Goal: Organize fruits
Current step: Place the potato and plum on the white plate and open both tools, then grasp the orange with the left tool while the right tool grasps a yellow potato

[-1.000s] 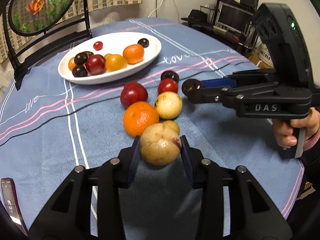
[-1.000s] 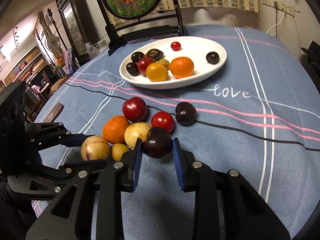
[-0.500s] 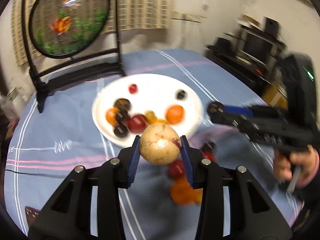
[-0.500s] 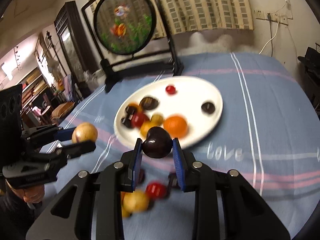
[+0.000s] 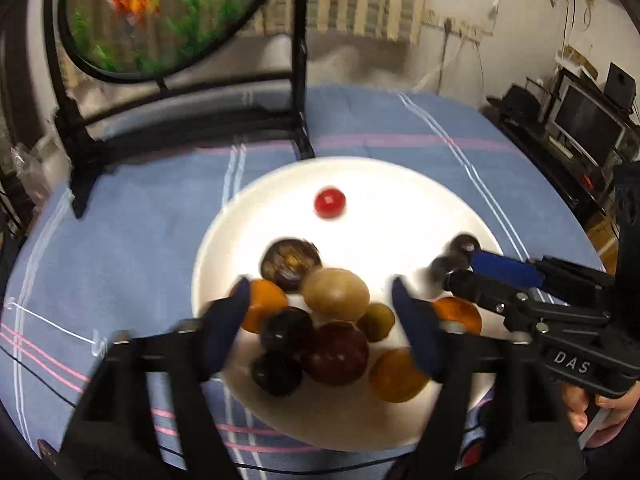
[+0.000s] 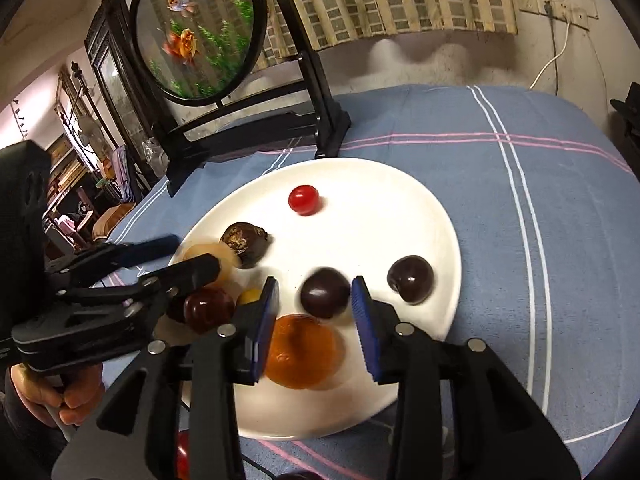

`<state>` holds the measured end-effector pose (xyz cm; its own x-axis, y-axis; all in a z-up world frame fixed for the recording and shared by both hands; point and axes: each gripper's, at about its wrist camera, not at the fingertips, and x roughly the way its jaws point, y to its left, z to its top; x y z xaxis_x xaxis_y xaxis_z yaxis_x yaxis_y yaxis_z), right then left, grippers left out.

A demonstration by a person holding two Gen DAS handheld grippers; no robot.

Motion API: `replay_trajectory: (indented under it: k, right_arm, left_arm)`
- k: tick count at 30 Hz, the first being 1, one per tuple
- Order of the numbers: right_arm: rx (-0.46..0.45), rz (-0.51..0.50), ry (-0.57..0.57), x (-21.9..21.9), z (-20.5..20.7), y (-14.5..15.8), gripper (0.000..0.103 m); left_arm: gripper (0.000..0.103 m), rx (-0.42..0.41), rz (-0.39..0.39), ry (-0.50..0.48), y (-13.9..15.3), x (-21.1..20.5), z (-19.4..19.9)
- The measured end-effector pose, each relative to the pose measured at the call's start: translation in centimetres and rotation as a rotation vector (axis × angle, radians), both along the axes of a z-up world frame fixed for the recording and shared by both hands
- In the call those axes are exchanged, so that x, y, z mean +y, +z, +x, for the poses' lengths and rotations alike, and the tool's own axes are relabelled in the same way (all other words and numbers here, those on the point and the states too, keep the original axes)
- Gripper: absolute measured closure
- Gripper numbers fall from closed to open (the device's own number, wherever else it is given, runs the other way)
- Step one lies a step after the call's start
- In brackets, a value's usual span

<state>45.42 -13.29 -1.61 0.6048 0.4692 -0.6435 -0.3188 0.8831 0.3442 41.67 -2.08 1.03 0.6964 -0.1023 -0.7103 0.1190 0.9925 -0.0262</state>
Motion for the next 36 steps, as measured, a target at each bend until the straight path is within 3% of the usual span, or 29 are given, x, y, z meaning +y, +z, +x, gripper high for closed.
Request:
replay_trajectory:
  k: [3, 4, 5, 10, 12, 15, 19, 26, 36]
  right_arm:
    - [-0.028, -0.010, -0.004, -0.2, -1.4, 1.0, 0.059]
    - [-0.042, -0.017, 0.006, -0.1, -2.0, 1.3, 0.056]
    - [-0.057, -0.027, -0.001, 0.0, -2.8, 1.7, 0.053]
    - [-0.068, 0.006, 0.025, 0.0, -7.4, 2.5, 0.053]
    - [-0.071, 0.027, 0.052, 0.1, -9.4, 2.0, 0.049]
    - [0.005, 0.058, 0.056, 0.5, -11.8, 0.6, 0.048]
    - [0.030, 0.114, 0.072, 0.7, -14.1, 0.4, 0.048]
    - [0.153, 0.156, 0.076, 0.6, -15.1, -1.1, 0.048]
    - [0.228, 0.104, 0.094, 2.0, -14.8, -3.3, 0.052]
  left_arm:
    - [0.019, -0.057, 0.056, -0.014, 1.5, -0.4, -2.1]
    - [0.010, -0.070, 0.067, -0.015, 2.0, -0.5, -3.0]
    - [0.007, -0.079, 0.074, -0.014, 2.3, -0.4, -3.5]
    - [0.004, -0.122, 0.108, -0.021, 3.1, -0.2, -8.5]
    - [0.004, -0.125, 0.099, -0.008, 2.6, 0.5, -10.6]
    - [0.004, -0.131, 0.107, 0.053, 1.6, 1.2, -12.2]
    - [0.004, -0.068, 0.044, 0.071, 0.1, 2.8, -13.0]
    - [0.004, -0.032, 0.033, 0.123, -1.4, 4.2, -13.6]
    - [0.004, -0.048, 0.008, 0.127, -1.0, 4.5, -14.2]
